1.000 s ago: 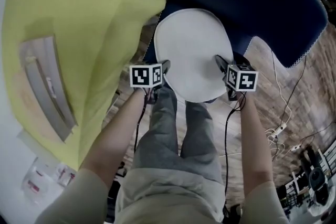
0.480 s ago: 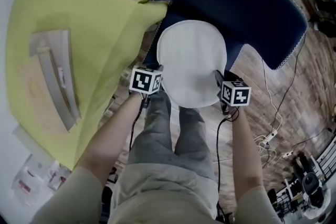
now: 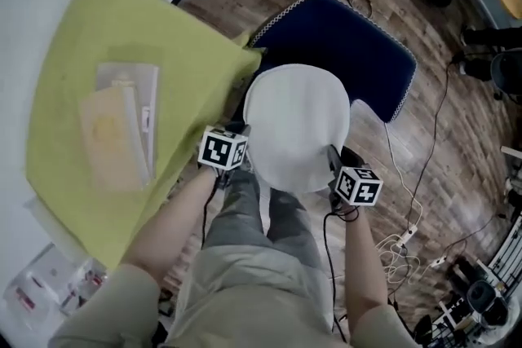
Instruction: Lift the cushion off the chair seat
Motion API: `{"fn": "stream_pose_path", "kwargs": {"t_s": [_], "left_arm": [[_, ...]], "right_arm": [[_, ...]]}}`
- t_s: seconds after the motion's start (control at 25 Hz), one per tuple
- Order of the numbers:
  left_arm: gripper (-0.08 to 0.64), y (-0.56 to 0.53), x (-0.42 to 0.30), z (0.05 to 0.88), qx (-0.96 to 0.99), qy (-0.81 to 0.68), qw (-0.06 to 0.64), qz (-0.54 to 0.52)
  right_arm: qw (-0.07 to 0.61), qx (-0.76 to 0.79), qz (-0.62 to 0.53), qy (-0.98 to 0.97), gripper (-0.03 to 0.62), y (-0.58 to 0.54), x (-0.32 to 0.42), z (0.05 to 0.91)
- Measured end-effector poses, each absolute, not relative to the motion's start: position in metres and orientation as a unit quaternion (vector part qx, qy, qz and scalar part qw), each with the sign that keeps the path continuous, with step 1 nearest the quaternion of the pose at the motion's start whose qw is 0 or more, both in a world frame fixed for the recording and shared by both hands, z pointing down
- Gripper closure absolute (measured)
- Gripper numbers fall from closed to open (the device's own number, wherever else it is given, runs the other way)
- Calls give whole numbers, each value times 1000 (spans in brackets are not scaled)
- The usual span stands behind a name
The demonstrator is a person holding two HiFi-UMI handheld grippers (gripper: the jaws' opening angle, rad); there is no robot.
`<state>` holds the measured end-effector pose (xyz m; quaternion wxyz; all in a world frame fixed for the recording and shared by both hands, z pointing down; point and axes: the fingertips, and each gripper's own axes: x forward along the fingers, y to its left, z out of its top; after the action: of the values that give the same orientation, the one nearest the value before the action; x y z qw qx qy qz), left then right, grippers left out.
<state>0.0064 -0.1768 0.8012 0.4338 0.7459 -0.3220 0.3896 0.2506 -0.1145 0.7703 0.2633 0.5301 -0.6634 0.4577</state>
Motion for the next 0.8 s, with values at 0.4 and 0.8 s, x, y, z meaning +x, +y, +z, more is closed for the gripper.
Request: {"fn": "stream_pose_path", "kwargs": {"t_s": [0.4,0.8], "left_arm": [[509,-193,4,656,800,-340,382,315],[509,-198,-21,529,824,-391,345,223]], "right_arm": [[245,541,362,-719,499,-147,248,616],[212,527,282,-773,499,-170,227,493]]}}
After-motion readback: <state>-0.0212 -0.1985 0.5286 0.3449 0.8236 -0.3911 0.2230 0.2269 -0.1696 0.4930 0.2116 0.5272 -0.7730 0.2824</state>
